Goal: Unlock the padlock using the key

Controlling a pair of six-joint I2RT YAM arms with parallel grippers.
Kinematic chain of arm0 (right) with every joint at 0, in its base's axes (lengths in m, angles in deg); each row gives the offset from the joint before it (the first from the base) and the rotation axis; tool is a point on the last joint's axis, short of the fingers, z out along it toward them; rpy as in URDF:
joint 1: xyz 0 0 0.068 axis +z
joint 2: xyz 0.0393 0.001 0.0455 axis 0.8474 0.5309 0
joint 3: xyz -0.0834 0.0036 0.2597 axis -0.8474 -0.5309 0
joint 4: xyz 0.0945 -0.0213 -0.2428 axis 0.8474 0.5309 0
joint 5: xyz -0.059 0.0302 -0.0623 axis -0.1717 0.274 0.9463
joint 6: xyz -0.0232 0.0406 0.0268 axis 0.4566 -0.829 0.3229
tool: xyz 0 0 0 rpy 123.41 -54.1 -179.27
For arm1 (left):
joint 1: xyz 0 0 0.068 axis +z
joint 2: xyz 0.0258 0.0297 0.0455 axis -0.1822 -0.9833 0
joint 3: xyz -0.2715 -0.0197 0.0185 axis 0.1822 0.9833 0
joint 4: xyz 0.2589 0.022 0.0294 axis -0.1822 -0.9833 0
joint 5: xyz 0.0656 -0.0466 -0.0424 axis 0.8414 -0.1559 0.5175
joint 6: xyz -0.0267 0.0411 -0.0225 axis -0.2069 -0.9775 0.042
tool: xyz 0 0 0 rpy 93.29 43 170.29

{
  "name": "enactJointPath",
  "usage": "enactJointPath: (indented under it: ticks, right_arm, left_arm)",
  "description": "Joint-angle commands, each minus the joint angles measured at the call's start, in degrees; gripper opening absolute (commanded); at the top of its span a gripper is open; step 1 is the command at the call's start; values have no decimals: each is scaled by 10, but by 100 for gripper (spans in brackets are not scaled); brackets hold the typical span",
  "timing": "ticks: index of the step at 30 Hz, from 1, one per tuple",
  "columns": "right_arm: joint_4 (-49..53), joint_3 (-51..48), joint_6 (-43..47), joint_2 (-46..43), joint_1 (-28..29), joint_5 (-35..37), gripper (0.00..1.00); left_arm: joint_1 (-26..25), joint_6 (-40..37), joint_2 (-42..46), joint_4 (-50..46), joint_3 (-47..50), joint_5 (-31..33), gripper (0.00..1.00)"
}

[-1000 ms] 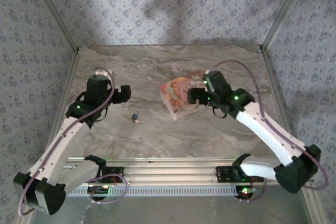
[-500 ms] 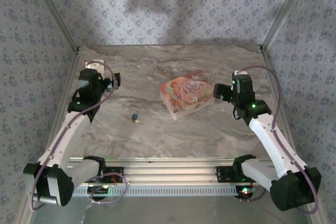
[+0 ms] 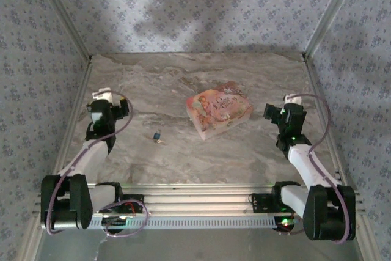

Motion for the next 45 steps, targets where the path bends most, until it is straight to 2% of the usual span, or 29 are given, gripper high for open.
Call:
enactJointPath:
  ticks: [1, 8, 17, 24, 28, 32, 33, 34, 35, 45]
  right_arm:
    - [-157, -43, 11, 21, -23, -25, 100]
    - [-275, -81, 28, 89, -28, -57, 100]
    - [-420, -117, 29, 187, -29, -58, 100]
    - [-484, -112, 26, 269, -25, -45, 100]
    - [-445, -91, 34, 268, -17, -37, 100]
    - [-363, -42, 56, 275, 6, -8, 100]
    - [-364, -42, 57, 275, 8, -10, 100]
    - [-365, -42, 56, 275, 6, -15, 100]
    - [-364, -42, 56, 275, 6, -15, 100]
    - [-365, -43, 57, 275, 8, -13, 100]
  left_arm:
    - [3, 8, -15, 109, 35, 2, 98]
    - [4, 14, -59, 233, 93, -26, 98]
    - [3, -4, -51, 285, 131, -77, 98]
    - [3, -10, -111, 316, 132, -108, 98]
    - [4, -16, -164, 336, 114, -101, 98]
    - [3, -15, -236, 340, 76, -100, 98]
    - [3, -15, -228, 272, 52, -101, 98]
    - [7, -12, -229, 253, 36, -108, 98]
    - [12, -6, -232, 273, 45, -107, 98]
    - [11, -2, -230, 264, 42, -98, 98]
